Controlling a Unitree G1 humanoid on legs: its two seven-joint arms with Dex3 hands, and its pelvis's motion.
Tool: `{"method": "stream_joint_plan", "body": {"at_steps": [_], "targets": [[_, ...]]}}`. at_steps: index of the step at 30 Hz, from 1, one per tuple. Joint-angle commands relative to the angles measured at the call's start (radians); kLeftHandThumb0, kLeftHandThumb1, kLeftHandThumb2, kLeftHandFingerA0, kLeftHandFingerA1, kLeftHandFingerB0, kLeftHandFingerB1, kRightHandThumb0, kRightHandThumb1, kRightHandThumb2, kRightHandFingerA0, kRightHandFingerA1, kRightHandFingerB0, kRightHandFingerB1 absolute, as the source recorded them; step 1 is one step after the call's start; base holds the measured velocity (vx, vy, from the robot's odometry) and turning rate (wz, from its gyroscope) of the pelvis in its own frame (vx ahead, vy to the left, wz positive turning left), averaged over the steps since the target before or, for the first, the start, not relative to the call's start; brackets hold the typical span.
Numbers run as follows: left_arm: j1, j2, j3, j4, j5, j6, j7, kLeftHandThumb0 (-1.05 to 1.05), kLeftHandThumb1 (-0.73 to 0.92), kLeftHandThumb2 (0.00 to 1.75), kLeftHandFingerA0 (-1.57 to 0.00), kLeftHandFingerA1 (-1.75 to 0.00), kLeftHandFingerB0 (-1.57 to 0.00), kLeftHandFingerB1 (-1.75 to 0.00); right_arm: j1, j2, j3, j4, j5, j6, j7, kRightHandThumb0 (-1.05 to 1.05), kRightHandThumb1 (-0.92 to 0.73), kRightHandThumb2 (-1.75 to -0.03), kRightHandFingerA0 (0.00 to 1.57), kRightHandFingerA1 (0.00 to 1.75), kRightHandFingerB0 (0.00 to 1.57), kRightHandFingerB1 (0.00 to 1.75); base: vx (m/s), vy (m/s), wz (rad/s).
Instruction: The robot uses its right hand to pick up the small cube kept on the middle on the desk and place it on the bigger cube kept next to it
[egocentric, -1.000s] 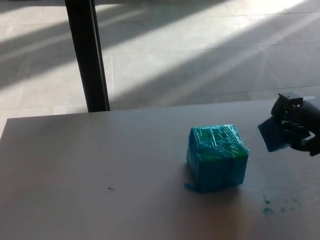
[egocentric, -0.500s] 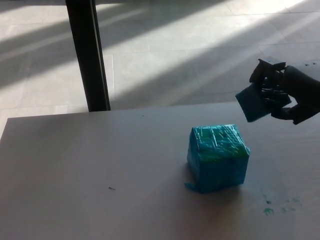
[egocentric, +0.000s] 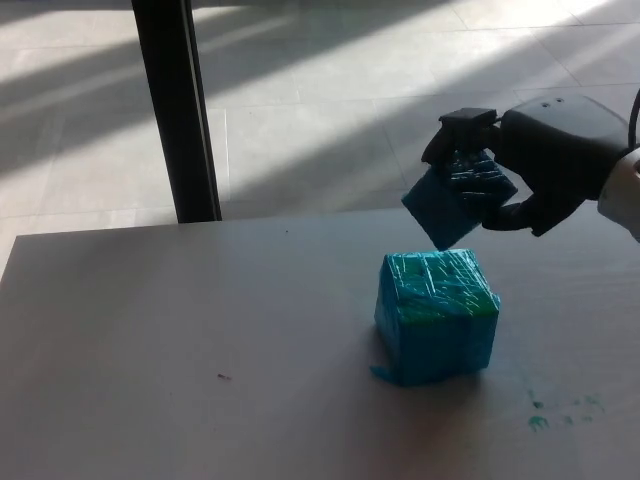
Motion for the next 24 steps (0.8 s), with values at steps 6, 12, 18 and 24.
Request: {"method": "stream_joint_plan", "body": {"at_steps": [6, 12, 18, 24], "targets": [[0.009, 0.026, 0.014, 0.001, -0.009, 0.004, -0.004, -0.22, -0.36, 0.82, -0.85, -1.36, -1.04, -1.36, 0.022, -0.022, 0.016, -0.096, 0.034, 0.062, 0.242, -0.27, -0.64, -0.74, 0.85, 1.72, 0.80, 1.19, 0.00, 0.000, 0.00], [0.002, 0.028, 0.009, 0.001, -0.003, 0.007, -0.004, -0.31, -0.32, 0.86, -0.88, -1.35, -0.89, -1.42, 0.026, -0.009, 0.018, -0.079, 0.032, 0.078, 0.286, -0.26, -0.59, -0.89, 0.85, 1.75, 0.74, 1.48, 0.00, 0.000, 0.00], [-0.004, 0.027, 0.009, 0.000, -0.004, 0.004, -0.005, -0.25, -0.26, 0.75, -1.07, -1.12, -1.13, -1.16, 0.032, 0.010, 0.027, -0.071, 0.007, 0.119, 0.311, -0.23, -0.59, -0.97, 0.85, 1.74, 0.76, 1.33, 0.00, 0.000, 0.00], [-0.012, 0.025, 0.008, -0.001, -0.005, 0.019, -0.001, -0.24, -0.26, 0.76, -1.06, -1.12, -1.17, -1.17, 0.015, 0.075, 0.063, 0.049, -0.031, 0.084, 0.214, -0.26, -0.61, -0.76, 0.86, 1.68, 0.82, 1.02, 0.00, 0.000, 0.00]]}}
